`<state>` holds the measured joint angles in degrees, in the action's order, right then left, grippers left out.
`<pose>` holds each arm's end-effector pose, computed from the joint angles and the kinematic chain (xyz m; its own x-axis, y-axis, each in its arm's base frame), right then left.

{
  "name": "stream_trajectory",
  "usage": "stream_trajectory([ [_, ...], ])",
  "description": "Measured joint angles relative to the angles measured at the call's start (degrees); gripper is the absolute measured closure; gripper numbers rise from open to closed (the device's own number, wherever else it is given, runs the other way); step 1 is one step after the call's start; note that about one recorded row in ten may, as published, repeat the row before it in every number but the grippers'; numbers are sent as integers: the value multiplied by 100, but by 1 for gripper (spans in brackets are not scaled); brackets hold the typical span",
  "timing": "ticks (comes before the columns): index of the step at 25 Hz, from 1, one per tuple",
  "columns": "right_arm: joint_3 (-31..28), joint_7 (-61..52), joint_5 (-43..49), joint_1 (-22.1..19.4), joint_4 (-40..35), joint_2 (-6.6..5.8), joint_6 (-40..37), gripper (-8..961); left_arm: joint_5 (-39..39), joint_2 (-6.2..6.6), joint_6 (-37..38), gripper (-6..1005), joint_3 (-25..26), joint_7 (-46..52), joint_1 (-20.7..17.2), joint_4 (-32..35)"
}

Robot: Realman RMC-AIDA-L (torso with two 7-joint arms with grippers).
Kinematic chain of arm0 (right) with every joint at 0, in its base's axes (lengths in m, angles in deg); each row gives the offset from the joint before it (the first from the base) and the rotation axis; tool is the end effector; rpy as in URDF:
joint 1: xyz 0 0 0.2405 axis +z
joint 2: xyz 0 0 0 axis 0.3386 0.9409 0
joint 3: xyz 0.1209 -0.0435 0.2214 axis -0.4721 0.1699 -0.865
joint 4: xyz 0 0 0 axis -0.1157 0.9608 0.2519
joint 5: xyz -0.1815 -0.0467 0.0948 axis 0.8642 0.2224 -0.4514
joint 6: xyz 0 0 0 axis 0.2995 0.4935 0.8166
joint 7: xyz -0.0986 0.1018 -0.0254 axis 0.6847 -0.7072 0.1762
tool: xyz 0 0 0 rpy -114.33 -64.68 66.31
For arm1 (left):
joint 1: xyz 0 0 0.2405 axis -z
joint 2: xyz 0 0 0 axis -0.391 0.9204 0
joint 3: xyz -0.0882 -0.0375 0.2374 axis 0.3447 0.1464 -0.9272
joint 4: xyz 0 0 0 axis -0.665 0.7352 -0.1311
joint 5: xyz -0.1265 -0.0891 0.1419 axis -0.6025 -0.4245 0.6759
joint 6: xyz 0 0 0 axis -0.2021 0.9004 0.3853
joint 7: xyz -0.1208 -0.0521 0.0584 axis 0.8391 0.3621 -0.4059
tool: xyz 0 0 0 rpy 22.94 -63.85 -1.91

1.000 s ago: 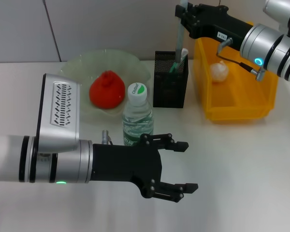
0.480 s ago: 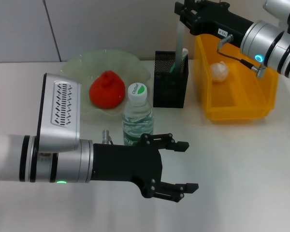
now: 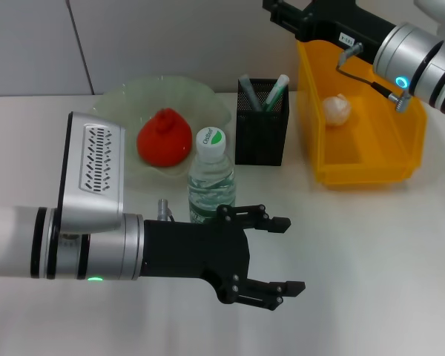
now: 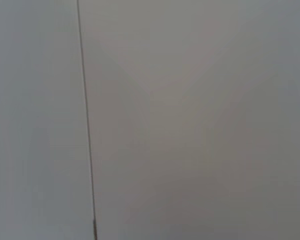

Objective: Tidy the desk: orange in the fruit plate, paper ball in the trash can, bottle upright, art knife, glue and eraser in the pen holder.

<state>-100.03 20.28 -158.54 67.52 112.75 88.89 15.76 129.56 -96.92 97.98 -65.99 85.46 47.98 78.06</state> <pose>0.1666 0.4630 0.0061 0.6858 -0.0153 -0.7277 -0.5612 -0.6477 -0.5153 -0.1775 0.3054 -0.0658 0.8966 -0.0373 0.4412 0.0020 -0.9961 -0.0882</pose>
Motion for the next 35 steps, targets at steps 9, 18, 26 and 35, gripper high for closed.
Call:
stream_trajectory([
  [9,69,38,5,-386,398,-16,-551,251,0,8,-27,144,20,1,-1,-15],
  [18,452,-455,177,-1265,1253,-75,-1134,187,37,49,-7,144,213,3,-49,-17],
  [26,457,-1096,1214,-2152,2404,-16,-1715,185,224,88,193,145,1033,3,-189,-3],
  [35,457,-1927,2701,-2420,3025,-8,-2998,185,710,150,938,147,2041,-1,-358,-5],
])
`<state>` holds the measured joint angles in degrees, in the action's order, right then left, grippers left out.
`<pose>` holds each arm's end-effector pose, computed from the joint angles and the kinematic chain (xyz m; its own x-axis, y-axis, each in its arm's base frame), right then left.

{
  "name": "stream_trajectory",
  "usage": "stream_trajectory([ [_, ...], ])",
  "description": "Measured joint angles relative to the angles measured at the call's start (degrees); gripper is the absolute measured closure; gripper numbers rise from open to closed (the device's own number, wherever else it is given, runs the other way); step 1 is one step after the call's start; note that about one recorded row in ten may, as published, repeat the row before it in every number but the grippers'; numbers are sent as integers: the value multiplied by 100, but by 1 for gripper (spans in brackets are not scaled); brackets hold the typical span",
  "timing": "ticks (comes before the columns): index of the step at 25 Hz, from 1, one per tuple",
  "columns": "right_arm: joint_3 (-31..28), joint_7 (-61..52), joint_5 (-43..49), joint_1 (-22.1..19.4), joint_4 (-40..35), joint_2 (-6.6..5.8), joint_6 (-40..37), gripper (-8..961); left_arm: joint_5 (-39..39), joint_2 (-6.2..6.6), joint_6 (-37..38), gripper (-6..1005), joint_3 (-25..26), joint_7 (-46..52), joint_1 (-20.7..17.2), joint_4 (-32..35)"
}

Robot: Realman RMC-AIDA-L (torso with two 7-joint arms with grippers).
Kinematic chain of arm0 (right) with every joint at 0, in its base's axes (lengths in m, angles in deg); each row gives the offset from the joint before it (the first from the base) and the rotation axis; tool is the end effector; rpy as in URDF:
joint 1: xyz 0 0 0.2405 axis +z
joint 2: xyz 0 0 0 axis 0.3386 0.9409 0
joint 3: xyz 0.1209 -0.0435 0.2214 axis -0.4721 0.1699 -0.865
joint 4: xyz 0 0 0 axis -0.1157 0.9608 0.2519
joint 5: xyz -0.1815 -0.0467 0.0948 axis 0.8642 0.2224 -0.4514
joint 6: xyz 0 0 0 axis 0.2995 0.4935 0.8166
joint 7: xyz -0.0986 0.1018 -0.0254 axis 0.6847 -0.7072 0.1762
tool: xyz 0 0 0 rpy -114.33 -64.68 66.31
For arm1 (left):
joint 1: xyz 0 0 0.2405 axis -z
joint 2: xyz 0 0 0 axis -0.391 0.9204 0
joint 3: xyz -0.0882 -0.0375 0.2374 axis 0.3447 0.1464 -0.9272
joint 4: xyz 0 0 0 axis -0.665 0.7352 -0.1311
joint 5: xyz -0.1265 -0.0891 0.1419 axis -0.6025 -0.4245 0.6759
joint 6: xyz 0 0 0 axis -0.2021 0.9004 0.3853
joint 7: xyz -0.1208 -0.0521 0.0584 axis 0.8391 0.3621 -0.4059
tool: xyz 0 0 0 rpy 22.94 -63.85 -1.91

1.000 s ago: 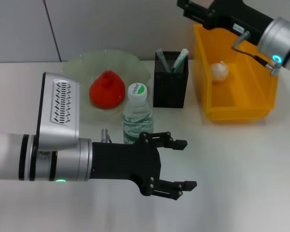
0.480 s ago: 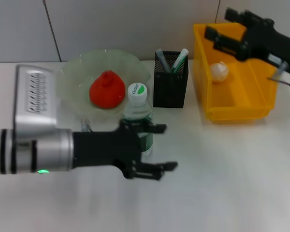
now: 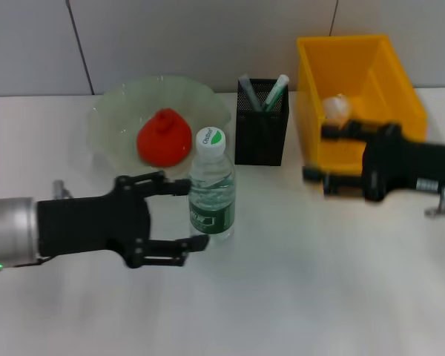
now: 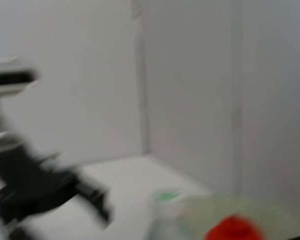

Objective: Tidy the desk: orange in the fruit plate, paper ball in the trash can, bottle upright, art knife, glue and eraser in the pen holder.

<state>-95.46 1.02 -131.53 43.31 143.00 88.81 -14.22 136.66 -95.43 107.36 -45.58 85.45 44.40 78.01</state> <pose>0.2299 0.3421 0.0311 0.8466 -0.0930 -0.5240 -0.3045 -0.8922 -0.3335 -0.2283 0.3131 -0.0013 0.8824 0.0257 0.4697 0.1415 -0.9667 -0.2130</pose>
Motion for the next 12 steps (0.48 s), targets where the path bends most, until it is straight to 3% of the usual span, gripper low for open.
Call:
stream_trajectory([
  [5,98,-103,593,45,104,13,-740,185,18,105,289,148,249,-30,-142,-4],
  [12,884,-52,697,-172,317,19,-786,185,133,233,647,150,274,-53,-273,4],
])
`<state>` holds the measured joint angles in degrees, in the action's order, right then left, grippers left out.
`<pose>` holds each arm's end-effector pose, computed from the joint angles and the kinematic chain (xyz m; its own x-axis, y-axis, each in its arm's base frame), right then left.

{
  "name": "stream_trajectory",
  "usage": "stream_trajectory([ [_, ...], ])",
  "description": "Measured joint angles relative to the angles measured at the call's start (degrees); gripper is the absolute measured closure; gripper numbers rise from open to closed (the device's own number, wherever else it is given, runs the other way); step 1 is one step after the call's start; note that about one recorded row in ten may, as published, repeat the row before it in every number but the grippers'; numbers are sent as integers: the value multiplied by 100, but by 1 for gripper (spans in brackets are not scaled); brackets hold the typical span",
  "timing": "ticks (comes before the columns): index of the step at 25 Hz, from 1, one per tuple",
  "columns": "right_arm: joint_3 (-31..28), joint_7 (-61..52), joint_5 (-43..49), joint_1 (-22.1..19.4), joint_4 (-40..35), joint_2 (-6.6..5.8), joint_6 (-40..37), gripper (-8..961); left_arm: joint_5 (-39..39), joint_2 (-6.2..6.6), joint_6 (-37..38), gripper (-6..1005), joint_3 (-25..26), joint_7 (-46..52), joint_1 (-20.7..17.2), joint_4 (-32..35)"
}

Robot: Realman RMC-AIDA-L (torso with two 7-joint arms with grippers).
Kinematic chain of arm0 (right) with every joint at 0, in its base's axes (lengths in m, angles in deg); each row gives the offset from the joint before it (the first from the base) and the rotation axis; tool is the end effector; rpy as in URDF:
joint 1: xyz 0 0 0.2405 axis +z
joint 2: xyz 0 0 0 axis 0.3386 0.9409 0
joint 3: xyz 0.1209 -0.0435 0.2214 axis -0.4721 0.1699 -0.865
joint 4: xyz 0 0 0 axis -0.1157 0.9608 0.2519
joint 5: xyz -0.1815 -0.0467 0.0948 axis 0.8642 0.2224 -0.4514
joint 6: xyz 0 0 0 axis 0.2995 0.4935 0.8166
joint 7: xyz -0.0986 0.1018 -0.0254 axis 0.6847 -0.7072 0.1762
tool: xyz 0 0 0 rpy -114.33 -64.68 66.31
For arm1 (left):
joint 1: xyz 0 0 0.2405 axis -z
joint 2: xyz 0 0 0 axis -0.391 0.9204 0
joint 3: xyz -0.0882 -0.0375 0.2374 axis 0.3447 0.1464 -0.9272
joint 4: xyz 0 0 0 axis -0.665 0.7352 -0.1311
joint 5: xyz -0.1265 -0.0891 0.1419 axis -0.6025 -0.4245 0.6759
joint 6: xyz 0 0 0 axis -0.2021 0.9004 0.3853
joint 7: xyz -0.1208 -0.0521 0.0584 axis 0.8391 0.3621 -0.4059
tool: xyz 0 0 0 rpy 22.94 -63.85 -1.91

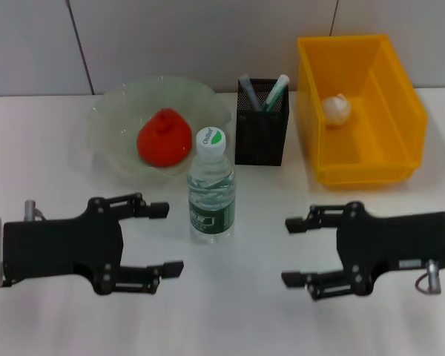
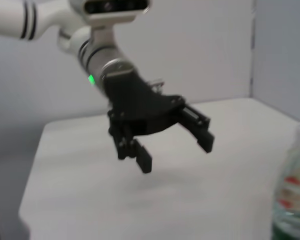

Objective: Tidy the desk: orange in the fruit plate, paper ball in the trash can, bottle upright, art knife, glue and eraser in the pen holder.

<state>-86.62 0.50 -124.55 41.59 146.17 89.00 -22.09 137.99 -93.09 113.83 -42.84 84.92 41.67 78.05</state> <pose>0.2251 0.3051 -0.0019 0.9214 -0.0905 -0.3779 -0.1468 -0.9815 -0.1228 -0.2504 0.2934 0.0187 0.8859 0.0480 0.4614 0.1440 -0.9740 -0.1751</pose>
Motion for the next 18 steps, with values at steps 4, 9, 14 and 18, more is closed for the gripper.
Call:
stream_trajectory([
  [4,223,8,1,-57,46,9,53,185,127,3,90,150,6,14,-25,32],
  [9,248,144,-31,-132,45,14,24,185,195,-1,143,150,10,39,-29,45],
  [14,250,170,-42,-139,35,22,-1,185,203,3,154,150,13,22,-29,39],
  [18,254,219,-50,-141,33,31,-12,185,205,12,156,150,15,2,-41,16],
])
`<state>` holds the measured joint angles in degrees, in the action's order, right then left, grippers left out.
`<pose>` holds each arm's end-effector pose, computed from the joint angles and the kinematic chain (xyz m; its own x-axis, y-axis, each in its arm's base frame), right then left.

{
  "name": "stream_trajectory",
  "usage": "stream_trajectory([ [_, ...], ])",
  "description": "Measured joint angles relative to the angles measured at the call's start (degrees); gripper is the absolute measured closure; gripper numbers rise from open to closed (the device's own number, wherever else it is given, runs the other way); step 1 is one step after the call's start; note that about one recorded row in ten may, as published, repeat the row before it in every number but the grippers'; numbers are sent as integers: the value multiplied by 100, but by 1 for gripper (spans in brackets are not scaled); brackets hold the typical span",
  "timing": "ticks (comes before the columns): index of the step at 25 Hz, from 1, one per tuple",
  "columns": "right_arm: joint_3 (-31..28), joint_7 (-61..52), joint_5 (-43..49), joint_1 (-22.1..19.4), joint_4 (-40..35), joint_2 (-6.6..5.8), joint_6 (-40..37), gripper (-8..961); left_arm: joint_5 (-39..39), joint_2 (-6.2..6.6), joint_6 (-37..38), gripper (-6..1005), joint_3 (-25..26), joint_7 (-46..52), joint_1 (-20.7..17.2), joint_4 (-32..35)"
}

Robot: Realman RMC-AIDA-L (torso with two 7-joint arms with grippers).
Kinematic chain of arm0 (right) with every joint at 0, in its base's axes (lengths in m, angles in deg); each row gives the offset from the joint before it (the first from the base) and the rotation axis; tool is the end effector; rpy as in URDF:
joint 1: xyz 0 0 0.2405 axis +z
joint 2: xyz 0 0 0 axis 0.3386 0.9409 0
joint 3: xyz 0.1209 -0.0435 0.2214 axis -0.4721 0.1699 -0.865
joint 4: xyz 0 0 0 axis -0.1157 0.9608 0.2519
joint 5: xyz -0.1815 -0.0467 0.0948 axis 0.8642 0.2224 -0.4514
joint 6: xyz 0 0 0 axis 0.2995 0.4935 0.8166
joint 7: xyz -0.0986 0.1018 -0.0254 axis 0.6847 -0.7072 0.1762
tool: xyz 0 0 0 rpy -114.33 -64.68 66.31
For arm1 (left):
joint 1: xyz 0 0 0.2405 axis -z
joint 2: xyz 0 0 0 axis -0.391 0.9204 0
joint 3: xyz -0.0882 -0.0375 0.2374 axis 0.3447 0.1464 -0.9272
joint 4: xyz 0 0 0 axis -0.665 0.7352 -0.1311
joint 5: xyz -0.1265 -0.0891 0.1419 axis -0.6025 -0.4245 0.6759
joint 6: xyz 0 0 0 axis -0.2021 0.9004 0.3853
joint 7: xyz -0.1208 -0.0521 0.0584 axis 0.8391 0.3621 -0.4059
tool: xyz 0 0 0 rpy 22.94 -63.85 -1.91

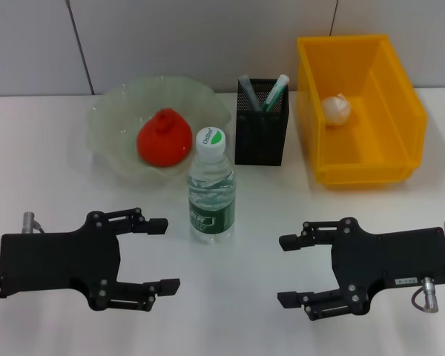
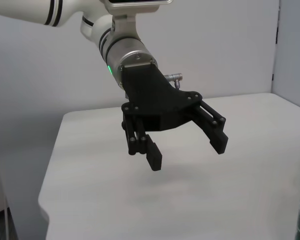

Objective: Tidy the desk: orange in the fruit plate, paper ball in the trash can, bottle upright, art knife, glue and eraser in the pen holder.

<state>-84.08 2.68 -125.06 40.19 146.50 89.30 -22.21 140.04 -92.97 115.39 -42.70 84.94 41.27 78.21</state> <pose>0.2261 0.2956 -0.0100 0.9271 -0.0627 -0.3696 -0.1084 -0.9886 -0.1041 -0.2550 0.2867 0.0177 0.8969 0.0589 0.4384 0.1354 -0.9801 -0.1454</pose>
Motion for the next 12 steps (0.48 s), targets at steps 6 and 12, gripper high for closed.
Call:
stream_trajectory([
  [6,36,23,-85,4,21,10,-7,185,205,-30,-22,150,22,-13,-6,1],
  [12,40,23,-89,38,7,11,-8,185,290,-70,-40,150,53,-16,19,12],
])
